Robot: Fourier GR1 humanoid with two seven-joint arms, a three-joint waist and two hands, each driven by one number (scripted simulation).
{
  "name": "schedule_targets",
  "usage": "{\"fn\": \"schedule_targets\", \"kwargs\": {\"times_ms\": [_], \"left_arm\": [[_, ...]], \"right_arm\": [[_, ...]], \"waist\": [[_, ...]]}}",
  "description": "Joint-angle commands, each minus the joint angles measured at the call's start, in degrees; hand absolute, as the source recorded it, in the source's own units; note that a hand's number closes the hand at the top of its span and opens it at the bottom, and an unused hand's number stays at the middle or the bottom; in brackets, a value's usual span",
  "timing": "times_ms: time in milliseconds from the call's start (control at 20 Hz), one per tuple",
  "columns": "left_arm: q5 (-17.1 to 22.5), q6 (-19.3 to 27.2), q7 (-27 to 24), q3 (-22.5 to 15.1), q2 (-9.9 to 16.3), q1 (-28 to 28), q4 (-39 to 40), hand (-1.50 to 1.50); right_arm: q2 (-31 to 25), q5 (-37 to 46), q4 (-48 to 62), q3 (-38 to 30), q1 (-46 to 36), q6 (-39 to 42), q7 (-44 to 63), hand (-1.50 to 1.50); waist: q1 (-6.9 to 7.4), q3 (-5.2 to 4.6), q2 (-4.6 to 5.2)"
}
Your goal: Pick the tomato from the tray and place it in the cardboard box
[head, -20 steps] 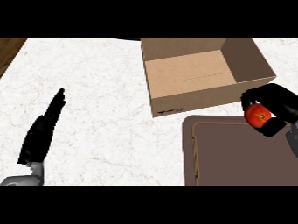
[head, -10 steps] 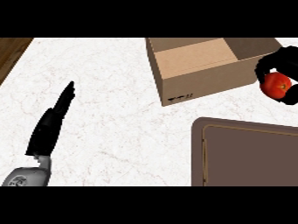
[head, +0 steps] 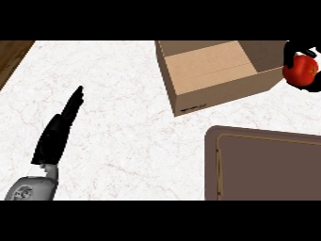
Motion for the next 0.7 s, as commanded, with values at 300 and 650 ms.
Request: {"fn": "schedule_targets", "kwargs": {"times_ms": [300,650], "left_arm": [[-0.42,0.48,0.42,-0.48,-0.85,-0.13,0.59,0.00],[-1.00,1.55,1.15,0.03,-0.92,1.05,0.62,0.00]], "right_arm": [[1.94,-11.19,7.57,1.91,-9.93,15.17,-11.48,1.50],[2.98,-13.70,10.97,6.74,-15.63,17.55,-9.77,1.50]], "waist": [[-0.72,-0.22,-0.80],[-2.47,-0.33,-1.42]]}}
